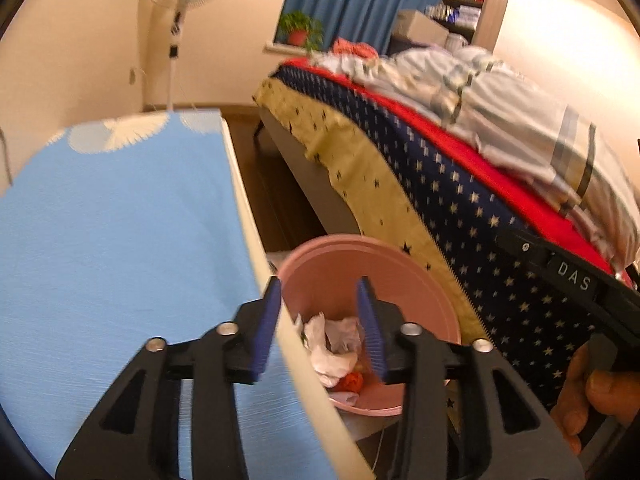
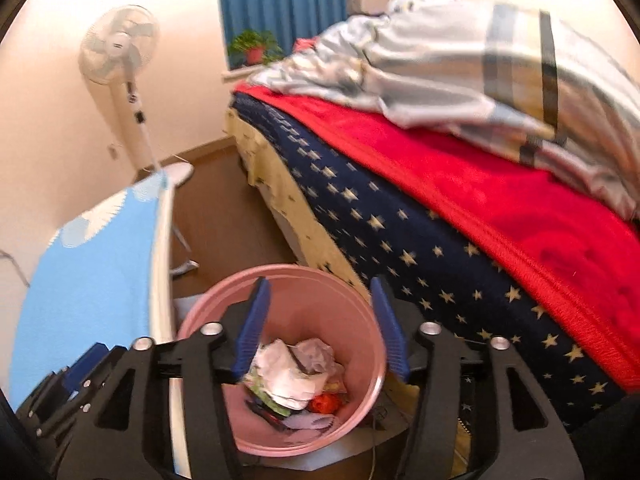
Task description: Collect trash
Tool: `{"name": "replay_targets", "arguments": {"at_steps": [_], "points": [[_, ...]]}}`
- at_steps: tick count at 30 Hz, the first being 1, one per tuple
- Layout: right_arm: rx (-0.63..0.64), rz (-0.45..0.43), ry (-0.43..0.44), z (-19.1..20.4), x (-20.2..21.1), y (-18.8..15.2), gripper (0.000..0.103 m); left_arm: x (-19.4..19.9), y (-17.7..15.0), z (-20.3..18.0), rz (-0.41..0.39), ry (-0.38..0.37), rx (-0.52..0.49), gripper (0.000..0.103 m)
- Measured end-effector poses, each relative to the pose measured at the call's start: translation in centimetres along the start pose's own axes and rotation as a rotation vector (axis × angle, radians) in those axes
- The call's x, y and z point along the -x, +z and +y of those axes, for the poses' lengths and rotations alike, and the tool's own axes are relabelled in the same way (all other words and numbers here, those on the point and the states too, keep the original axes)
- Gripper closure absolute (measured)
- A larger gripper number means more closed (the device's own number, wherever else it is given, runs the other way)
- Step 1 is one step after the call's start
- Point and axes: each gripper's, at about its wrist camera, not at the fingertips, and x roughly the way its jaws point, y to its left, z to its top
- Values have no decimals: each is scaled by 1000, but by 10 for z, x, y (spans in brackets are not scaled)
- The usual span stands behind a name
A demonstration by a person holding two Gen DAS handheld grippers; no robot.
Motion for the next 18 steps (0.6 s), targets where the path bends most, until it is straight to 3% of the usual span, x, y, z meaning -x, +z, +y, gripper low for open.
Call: {"name": "replay_targets", "arguments": {"at_steps": [3, 7, 12, 18], "points": [[25, -31, 50, 12, 25, 8, 19, 35, 12, 5, -60, 34, -7, 43], [53, -51, 92, 23, 53, 14, 7, 78, 23, 8, -113, 95, -12, 26], [100, -27, 158, 40, 76, 9, 5, 122, 20, 8, -142, 198, -40, 10], [173, -23, 221, 58, 94, -16, 5, 150, -4, 25, -142, 301, 5, 8]]}}
